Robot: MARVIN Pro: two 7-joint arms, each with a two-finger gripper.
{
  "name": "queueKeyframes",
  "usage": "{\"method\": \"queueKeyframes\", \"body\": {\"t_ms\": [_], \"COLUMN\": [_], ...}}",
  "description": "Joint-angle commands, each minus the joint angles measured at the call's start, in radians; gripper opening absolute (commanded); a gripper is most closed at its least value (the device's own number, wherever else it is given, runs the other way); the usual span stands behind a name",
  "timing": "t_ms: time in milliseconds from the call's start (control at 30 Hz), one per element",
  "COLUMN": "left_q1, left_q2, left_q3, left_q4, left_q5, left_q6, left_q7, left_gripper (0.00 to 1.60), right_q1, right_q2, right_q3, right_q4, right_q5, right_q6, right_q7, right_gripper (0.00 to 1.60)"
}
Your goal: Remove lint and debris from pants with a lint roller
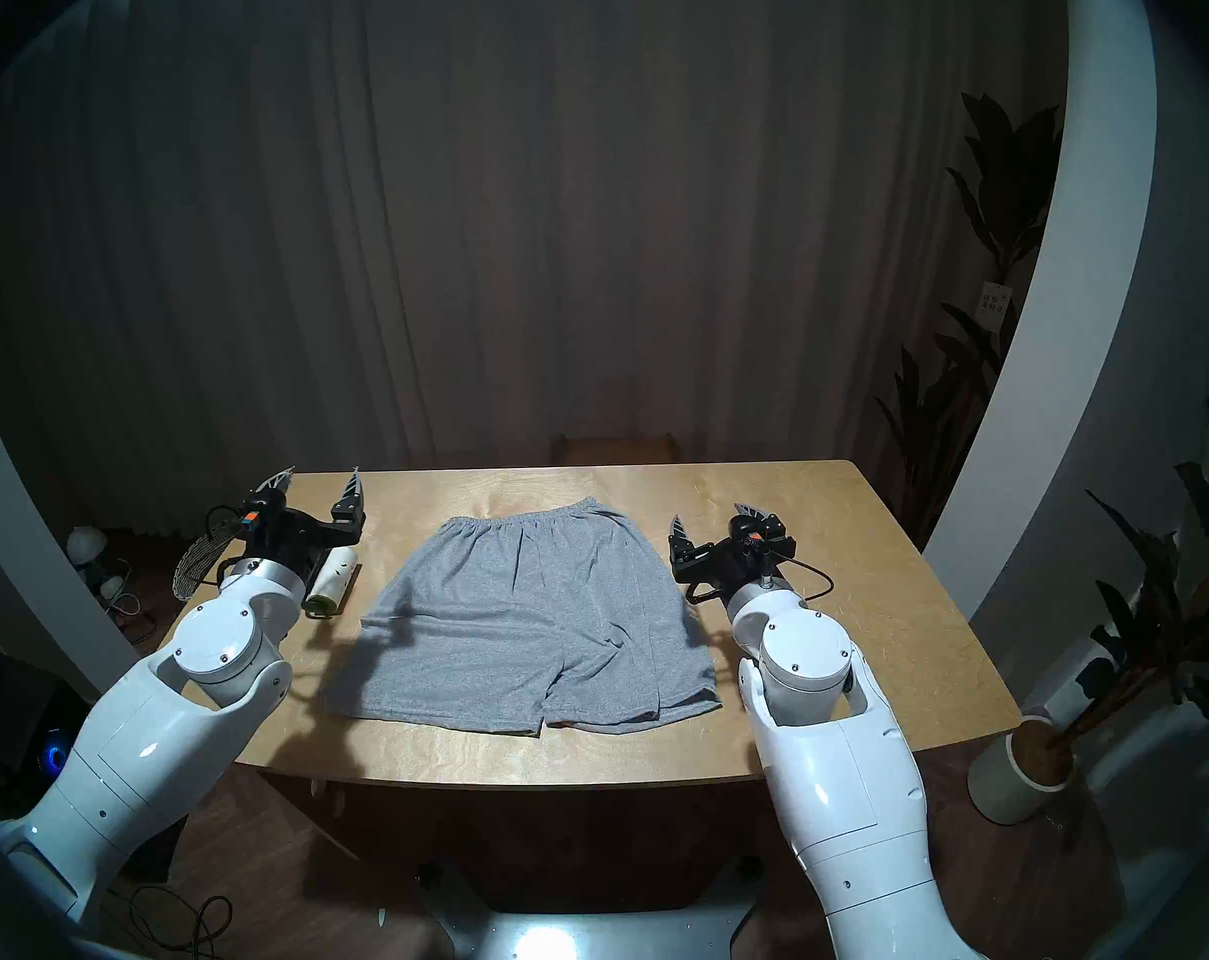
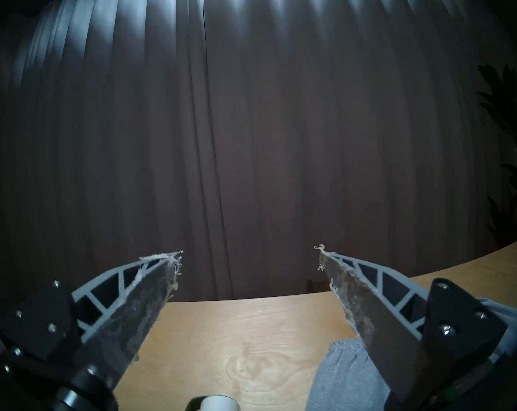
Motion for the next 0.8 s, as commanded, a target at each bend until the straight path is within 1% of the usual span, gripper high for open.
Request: {"method": "queueKeyframes", "body": {"t_ms": [0, 33, 67, 133, 200, 233, 333, 367, 400, 567, 600, 633, 667, 767], "left_q1": [0.011, 0.014, 0.023, 0.027, 0.032, 0.035, 0.042, 0.042, 0.039, 0.015, 0.005, 0.002, -0.002, -0.01], "left_q2": [-0.035, -0.037, -0.03, -0.025, -0.018, -0.01, 0.003, 0.006, 0.012, 0.027, 0.012, 0.013, 0.009, 0.007], "left_q3": [-0.068, -0.075, -0.082, -0.083, -0.084, -0.08, -0.071, -0.067, -0.06, -0.03, -0.034, -0.031, -0.033, -0.029], "left_q4": [0.048, 0.051, 0.051, 0.051, 0.062, 0.063, 0.087, 0.092, 0.111, 0.161, 0.182, 0.185, 0.195, 0.208], "left_q5": [-0.062, -0.071, -0.11, -0.116, -0.136, -0.144, -0.152, -0.136, -0.115, -0.153, -0.149, -0.152, -0.159, -0.169], "left_q6": [-0.112, -0.13, -0.164, -0.174, -0.215, -0.222, -0.279, -0.281, -0.309, -0.378, -0.395, -0.4, -0.407, -0.42], "left_q7": [-0.107, -0.123, -0.165, -0.178, -0.224, -0.234, -0.3, -0.304, -0.336, -0.418, -0.445, -0.45, -0.471, -0.492], "left_gripper": [1.6, 1.6, 1.6, 1.6, 1.6, 1.6, 1.6, 1.6, 1.6, 1.6, 1.6, 1.6, 1.6, 1.6], "right_q1": [0.021, 0.021, 0.023, 0.023, 0.025, 0.028, 0.035, 0.037, 0.04, 0.048, 0.049, 0.05, 0.051, 0.052], "right_q2": [-0.003, -0.003, 0.0, 0.001, 0.001, 0.001, 0.0, 0.0, -0.001, -0.008, -0.018, -0.03, -0.03, -0.03], "right_q3": [0.006, 0.006, 0.005, 0.005, 0.005, 0.004, 0.0, -0.002, -0.005, -0.014, -0.012, -0.008, -0.009, -0.01], "right_q4": [-0.004, -0.003, -0.001, 0.001, 0.006, 0.01, 0.023, 0.027, 0.034, 0.055, 0.063, 0.067, 0.069, 0.073], "right_q5": [-0.002, -0.003, -0.008, -0.01, -0.012, -0.014, -0.02, -0.022, -0.025, -0.039, -0.039, -0.029, -0.029, -0.03], "right_q6": [-0.036, -0.038, -0.043, -0.047, -0.053, -0.058, -0.068, -0.071, -0.076, -0.102, -0.122, -0.119, -0.123, -0.13], "right_q7": [-0.011, -0.012, -0.013, -0.014, -0.015, -0.016, -0.018, -0.018, -0.018, -0.035, -0.05, -0.056, -0.058, -0.062], "right_gripper": [1.6, 1.6, 1.6, 1.6, 1.6, 1.6, 1.6, 1.6, 1.6, 1.6, 1.6, 1.6, 1.6, 1.6]}}
